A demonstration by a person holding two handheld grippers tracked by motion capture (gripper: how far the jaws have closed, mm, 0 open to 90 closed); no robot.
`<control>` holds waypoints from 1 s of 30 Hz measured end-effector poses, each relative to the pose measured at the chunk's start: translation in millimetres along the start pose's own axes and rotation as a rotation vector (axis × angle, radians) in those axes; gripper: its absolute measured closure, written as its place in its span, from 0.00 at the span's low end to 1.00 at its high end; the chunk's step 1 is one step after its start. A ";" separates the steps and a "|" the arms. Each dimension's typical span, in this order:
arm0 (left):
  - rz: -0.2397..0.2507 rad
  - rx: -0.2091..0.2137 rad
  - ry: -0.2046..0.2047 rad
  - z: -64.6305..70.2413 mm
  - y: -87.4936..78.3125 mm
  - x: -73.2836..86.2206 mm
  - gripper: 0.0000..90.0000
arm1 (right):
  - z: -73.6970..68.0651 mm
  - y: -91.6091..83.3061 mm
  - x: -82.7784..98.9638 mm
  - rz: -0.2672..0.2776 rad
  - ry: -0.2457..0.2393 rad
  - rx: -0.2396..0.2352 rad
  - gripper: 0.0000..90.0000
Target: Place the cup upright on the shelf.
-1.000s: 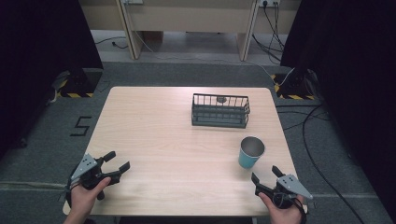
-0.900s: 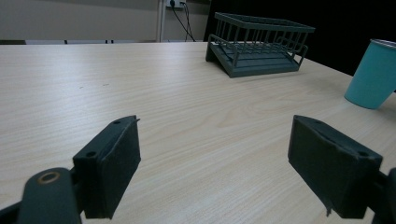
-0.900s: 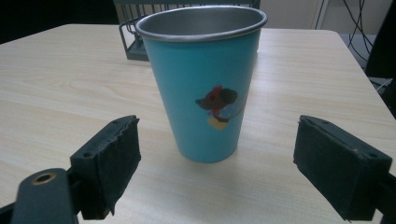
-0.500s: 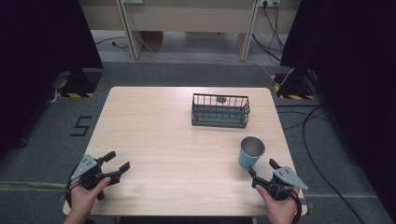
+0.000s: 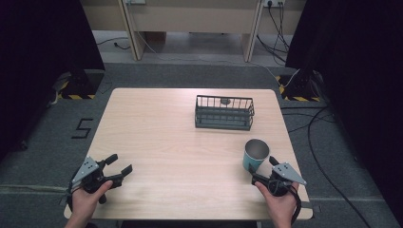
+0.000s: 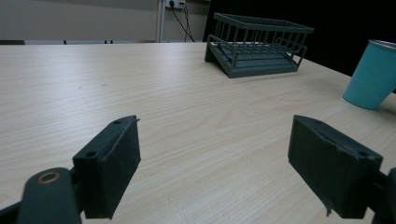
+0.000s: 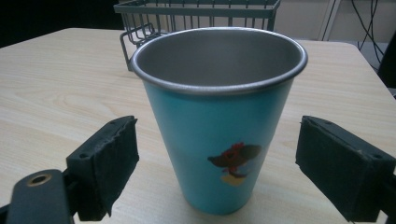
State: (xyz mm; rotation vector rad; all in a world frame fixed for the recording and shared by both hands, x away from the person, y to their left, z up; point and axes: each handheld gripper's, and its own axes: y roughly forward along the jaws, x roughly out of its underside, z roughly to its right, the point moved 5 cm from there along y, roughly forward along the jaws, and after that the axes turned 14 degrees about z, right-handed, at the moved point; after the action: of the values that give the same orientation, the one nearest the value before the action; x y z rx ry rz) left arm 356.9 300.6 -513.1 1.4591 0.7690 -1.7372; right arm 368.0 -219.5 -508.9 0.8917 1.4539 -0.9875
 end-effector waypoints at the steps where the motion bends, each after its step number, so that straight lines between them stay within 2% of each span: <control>1: 0.001 0.000 0.000 0.0 0.0 -0.1 0.18 | 0.0 2.3 -0.4 0.002 -0.003 -0.002 0.15; 19: 0.001 0.003 0.001 0.4 0.0 -0.1 0.18 | -0.5 36.3 3.9 -0.026 0.002 -0.019 0.09; 30: 0.000 0.007 0.004 1.1 0.1 -0.1 0.18 | 0.9 40.6 7.8 -0.023 0.011 -0.025 0.10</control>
State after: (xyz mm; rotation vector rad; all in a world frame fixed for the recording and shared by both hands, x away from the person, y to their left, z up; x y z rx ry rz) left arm 356.4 299.7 -512.8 1.4671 0.7661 -1.7396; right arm 405.1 -205.5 -520.6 0.8648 1.4862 -0.9806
